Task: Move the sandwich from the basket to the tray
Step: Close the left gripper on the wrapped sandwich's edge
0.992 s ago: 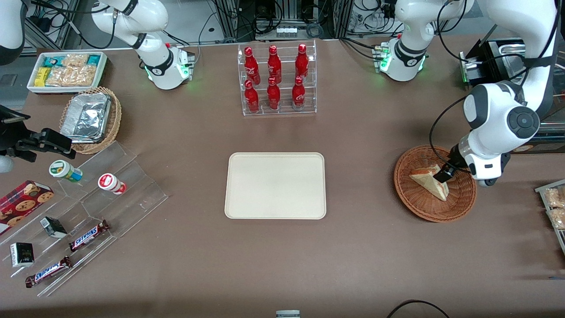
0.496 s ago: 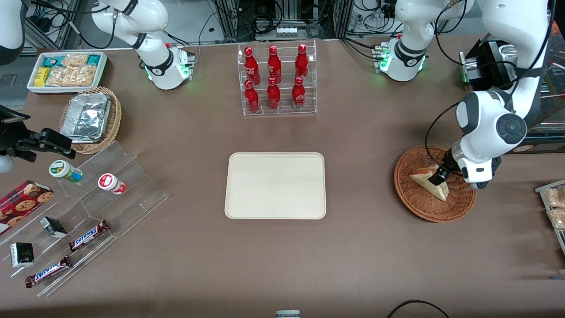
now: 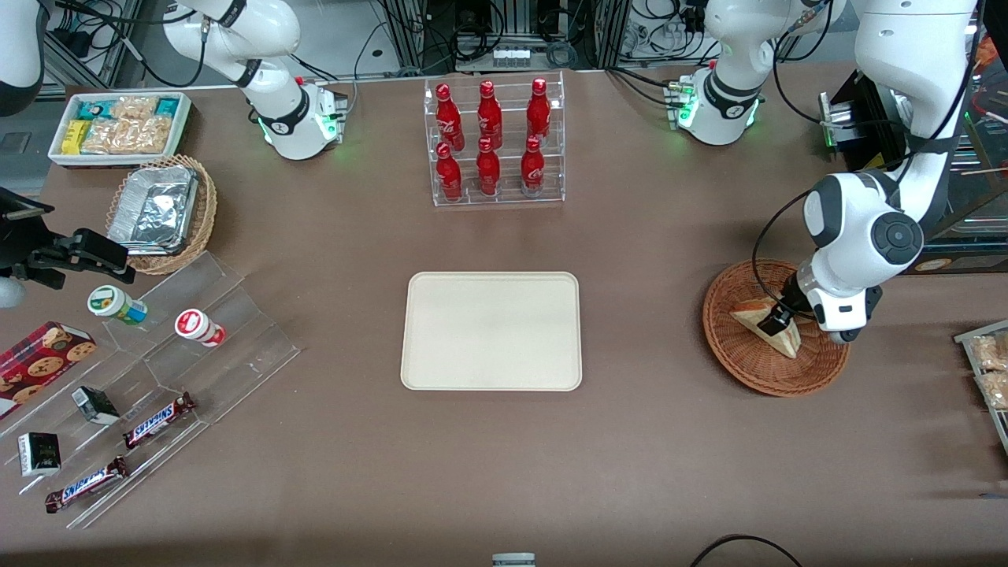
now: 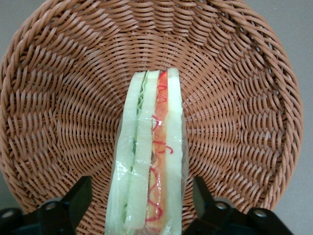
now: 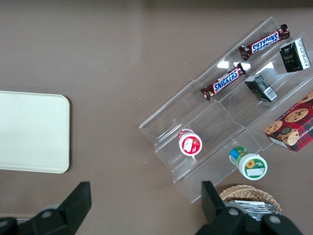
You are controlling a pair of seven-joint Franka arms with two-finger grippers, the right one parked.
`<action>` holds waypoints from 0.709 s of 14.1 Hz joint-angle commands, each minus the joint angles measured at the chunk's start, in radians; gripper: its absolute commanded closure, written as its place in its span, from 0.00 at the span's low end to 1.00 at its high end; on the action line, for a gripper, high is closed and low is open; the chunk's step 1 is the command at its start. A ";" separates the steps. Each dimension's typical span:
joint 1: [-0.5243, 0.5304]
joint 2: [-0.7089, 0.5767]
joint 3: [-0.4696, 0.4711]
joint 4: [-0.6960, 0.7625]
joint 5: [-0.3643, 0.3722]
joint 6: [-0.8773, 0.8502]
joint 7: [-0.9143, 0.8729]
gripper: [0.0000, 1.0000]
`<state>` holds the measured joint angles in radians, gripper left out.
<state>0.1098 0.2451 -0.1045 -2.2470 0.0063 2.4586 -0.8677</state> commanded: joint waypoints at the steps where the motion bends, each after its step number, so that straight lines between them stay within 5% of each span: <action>1: -0.007 -0.006 -0.003 0.000 0.012 0.011 -0.024 0.76; 2: -0.007 -0.010 -0.003 0.001 0.012 0.005 -0.024 0.83; 6: -0.007 -0.042 -0.009 0.020 0.012 -0.033 -0.019 0.84; 10: -0.053 -0.110 -0.011 0.142 0.018 -0.292 -0.010 0.84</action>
<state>0.0953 0.1856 -0.1179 -2.1594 0.0091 2.2836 -0.8669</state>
